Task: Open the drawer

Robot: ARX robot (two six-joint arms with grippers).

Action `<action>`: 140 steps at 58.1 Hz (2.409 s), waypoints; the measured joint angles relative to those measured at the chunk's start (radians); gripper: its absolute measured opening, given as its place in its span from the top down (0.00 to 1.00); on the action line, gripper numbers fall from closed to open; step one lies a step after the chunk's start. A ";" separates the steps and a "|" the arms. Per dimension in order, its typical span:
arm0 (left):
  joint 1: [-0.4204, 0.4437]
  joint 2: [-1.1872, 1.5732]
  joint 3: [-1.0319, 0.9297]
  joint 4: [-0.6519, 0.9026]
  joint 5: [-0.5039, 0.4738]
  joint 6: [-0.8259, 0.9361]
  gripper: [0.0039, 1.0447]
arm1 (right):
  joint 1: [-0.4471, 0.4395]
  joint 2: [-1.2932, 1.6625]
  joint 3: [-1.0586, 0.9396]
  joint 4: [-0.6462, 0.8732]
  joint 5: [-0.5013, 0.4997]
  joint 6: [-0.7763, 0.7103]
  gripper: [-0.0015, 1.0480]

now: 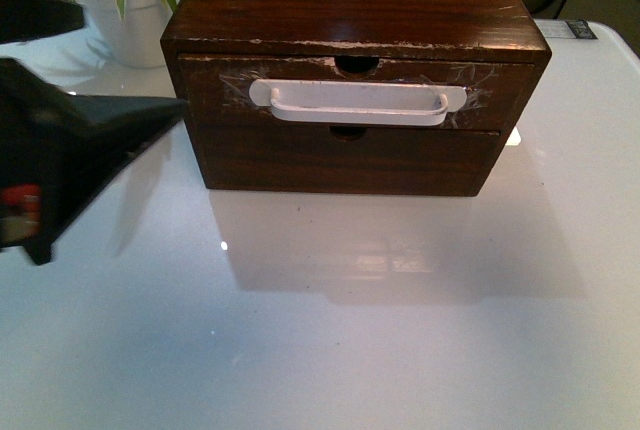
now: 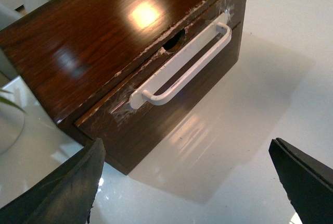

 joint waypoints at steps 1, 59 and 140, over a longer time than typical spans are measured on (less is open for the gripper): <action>-0.005 0.028 0.014 0.000 0.002 0.017 0.08 | 0.015 0.024 0.016 0.000 0.003 -0.015 0.09; -0.134 0.473 0.397 -0.255 0.108 0.718 0.08 | 0.247 0.473 0.437 -0.153 0.005 -0.305 0.09; -0.119 0.735 0.705 -0.415 0.096 0.787 0.08 | 0.288 0.617 0.581 -0.252 -0.010 -0.330 0.09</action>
